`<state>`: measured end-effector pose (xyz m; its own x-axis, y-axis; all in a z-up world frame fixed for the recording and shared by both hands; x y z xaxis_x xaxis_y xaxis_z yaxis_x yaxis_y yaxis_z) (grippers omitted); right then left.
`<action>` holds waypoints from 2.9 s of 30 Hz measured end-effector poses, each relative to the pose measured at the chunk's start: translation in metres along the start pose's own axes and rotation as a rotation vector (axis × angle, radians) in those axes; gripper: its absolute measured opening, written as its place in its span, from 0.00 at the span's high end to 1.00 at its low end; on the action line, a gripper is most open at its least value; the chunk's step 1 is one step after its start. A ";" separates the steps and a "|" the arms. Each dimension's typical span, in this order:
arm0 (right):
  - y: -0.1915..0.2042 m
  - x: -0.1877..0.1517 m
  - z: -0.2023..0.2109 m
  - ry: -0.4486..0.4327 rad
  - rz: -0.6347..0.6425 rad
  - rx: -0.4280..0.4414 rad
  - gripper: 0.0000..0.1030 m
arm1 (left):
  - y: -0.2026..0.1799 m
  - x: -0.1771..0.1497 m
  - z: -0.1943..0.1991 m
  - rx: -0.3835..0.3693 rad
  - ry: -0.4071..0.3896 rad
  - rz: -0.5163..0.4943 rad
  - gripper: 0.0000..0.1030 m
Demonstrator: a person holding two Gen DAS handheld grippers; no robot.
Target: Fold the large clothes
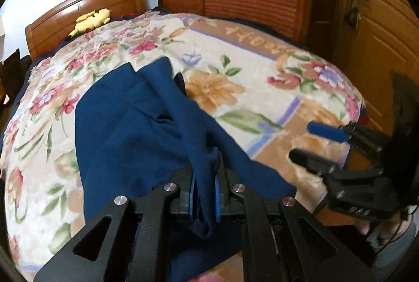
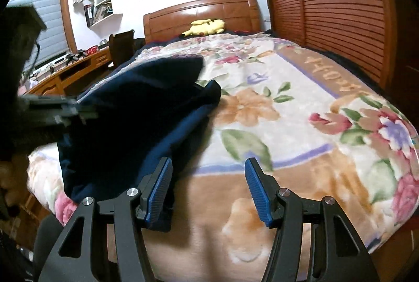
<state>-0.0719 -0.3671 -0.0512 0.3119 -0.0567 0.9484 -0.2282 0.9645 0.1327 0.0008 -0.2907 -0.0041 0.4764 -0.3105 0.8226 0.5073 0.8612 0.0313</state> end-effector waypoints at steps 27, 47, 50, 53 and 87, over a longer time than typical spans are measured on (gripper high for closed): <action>0.040 0.036 0.010 -0.100 0.127 0.059 0.42 | 0.107 -0.042 0.110 0.108 -0.213 0.105 0.25; 0.089 0.050 -0.063 0.102 0.279 0.096 0.42 | 0.178 -0.084 0.156 0.216 -0.243 0.184 0.25; 0.089 0.046 -0.071 0.140 0.286 0.097 0.42 | 0.183 -0.087 0.158 0.224 -0.243 0.185 0.25; 0.093 0.042 -0.076 0.175 0.294 0.113 0.45 | 0.186 -0.089 0.159 0.231 -0.242 0.185 0.25; 0.056 0.018 0.018 0.023 0.246 0.005 0.45 | 0.180 -0.069 0.084 0.109 -0.184 0.200 0.22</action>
<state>-0.0959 -0.3192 -0.0219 0.2673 0.1855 0.9456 -0.3040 0.9474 -0.0999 -0.0005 -0.0804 -0.0075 0.4159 -0.0601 0.9074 0.3313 0.9393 -0.0896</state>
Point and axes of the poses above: each gripper's, at about its wrist camera, not at the fingertips, and z roughly against the way its jaws point, y to its left, x to its top, the point moved 8 cm from there along -z, roughly the way its jaws point, and after that the axes turned 11 degrees about -y, right-handed, at the moved point
